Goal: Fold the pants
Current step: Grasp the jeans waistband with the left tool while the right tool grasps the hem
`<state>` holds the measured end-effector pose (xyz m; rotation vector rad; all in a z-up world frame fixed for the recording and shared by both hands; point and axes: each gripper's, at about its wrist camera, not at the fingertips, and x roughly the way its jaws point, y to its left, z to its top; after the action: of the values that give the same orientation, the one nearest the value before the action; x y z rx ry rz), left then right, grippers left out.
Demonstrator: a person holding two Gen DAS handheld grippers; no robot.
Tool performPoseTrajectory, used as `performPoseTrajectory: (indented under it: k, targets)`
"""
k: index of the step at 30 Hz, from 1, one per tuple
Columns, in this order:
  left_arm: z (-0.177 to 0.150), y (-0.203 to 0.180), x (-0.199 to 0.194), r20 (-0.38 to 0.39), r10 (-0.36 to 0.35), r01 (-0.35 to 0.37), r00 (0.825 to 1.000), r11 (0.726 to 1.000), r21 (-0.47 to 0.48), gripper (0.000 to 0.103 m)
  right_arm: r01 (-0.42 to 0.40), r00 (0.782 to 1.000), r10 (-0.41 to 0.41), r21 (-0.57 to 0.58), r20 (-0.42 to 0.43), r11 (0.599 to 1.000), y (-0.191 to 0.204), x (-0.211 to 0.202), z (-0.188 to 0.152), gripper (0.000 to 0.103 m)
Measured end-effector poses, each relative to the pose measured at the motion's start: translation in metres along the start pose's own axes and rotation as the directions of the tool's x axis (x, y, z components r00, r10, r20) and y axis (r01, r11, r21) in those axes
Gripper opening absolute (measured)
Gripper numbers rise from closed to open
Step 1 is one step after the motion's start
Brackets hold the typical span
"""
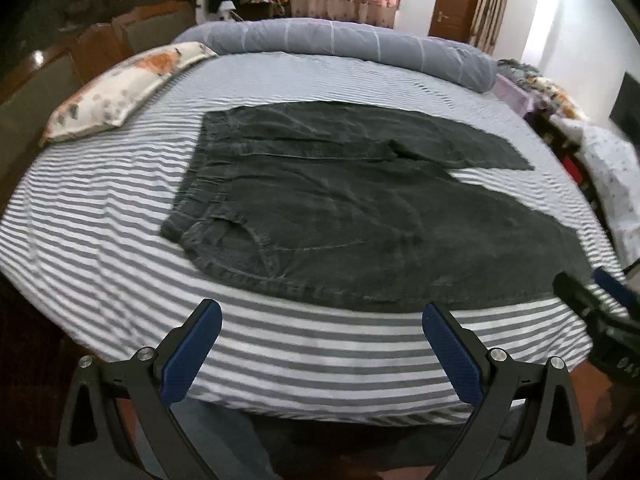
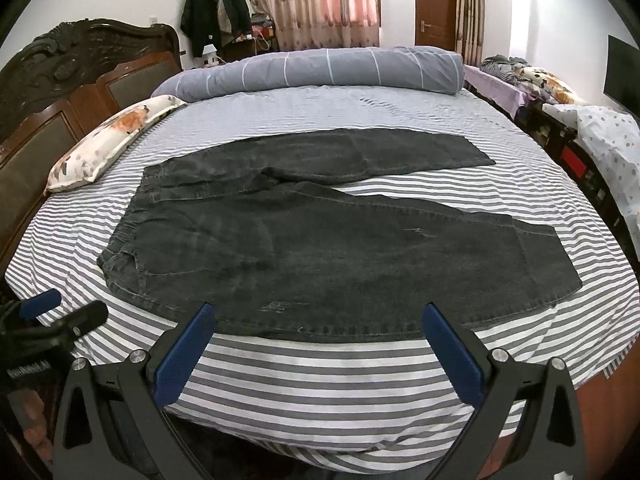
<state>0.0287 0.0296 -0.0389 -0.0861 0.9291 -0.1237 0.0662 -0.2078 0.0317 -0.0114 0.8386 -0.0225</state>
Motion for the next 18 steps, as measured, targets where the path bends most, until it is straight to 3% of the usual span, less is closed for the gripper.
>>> performPoseTrajectory:
  k: [7,13,18]
  targets:
    - [0.04,0.044,0.01,0.011,-0.15,0.15,0.989,0.976,-0.156,0.1,-0.011,1.0,0.011,0.014,-0.022,1.0,-0.011,0.019,0.008,0.103]
    - [0.087,0.099,0.028,0.019,-0.029,0.033,0.999,0.964,-0.264,0.1,-0.02,0.999,0.02,0.009,-0.046,1.0,-0.014,0.042,0.023,0.103]
    - [0.132,0.143,0.053,0.006,-0.019,0.02,1.0,0.936,-0.353,0.099,-0.039,0.997,0.038,-0.019,-0.06,0.999,-0.008,0.066,0.047,0.103]
